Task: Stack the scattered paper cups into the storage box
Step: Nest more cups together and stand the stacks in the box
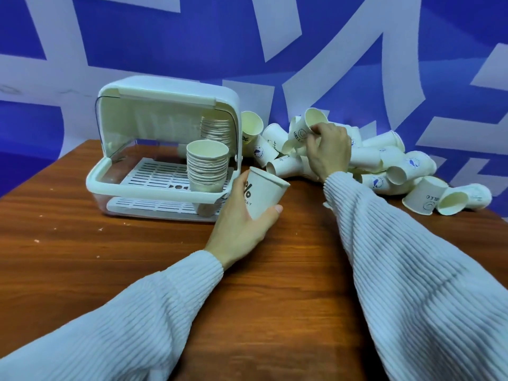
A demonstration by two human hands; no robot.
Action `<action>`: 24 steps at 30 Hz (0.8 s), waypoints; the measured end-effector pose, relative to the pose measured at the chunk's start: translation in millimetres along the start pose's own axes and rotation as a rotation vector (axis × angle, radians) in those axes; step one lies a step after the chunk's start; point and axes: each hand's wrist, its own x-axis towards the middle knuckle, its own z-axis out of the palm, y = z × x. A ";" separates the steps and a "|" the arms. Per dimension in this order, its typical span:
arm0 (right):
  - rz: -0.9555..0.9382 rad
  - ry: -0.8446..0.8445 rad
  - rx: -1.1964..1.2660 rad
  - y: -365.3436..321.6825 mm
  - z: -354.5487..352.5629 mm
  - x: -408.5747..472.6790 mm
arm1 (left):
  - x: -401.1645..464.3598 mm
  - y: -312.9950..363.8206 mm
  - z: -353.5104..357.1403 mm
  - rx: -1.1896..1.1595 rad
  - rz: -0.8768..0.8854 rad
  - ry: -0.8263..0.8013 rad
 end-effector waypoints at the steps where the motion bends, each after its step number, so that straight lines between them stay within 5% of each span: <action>1: 0.014 0.033 0.095 -6.1 -7.1 -5.2 | 0.5 3.6 -2.5 -0.006 0.027 0.019; 5: 0.034 0.158 0.460 -46.6 -41.5 -29.9 | 4.2 18.5 -20.4 -0.021 0.166 0.141; 10: -0.058 0.169 0.844 -113.9 -77.8 -49.1 | 20.5 29.7 -68.4 -0.164 0.280 0.537; 15: -0.321 -0.069 0.677 -156.7 -76.3 -52.1 | 24.5 29.5 -94.4 -0.141 0.255 0.683; 24: -0.569 -0.511 0.225 -175.6 -43.5 -75.3 | 31.5 23.4 -101.9 -0.180 0.209 0.678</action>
